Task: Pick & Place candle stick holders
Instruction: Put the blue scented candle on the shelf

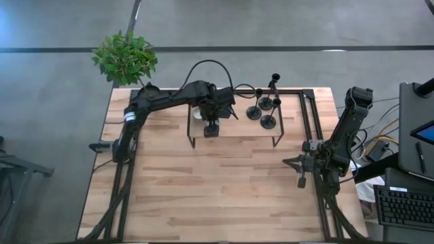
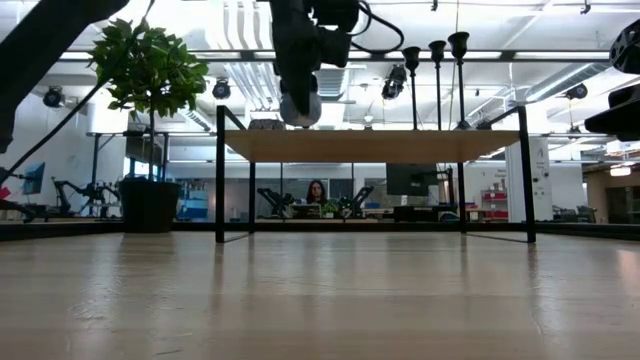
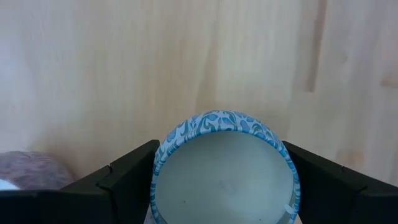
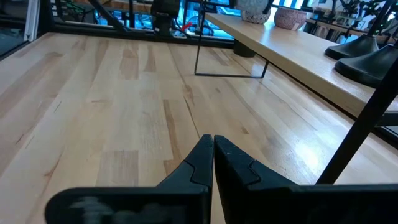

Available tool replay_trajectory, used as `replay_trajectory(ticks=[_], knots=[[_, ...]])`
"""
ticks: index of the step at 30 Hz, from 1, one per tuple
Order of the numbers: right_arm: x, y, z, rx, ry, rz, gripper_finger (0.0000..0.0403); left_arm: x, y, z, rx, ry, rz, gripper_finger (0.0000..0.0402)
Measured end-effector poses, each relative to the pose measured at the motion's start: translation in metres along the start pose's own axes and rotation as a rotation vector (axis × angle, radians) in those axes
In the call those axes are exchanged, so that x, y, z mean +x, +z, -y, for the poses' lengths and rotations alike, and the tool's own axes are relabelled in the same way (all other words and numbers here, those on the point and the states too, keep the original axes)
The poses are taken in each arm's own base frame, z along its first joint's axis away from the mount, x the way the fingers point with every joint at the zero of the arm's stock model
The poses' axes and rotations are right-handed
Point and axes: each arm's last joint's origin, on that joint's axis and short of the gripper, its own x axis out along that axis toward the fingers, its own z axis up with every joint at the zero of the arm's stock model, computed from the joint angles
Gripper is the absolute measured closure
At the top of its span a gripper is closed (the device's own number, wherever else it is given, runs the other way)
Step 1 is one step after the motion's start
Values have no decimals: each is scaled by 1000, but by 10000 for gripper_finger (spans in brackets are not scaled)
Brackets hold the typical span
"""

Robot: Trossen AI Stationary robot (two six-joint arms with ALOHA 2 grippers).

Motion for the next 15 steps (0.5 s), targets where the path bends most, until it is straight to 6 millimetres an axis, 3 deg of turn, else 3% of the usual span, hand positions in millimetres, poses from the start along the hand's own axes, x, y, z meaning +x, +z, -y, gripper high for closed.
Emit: replay_trajectory(ticks=[15], knots=[[0, 0, 0, 0, 0, 0, 394, 3, 0, -5, 39, 38, -6, 92]])
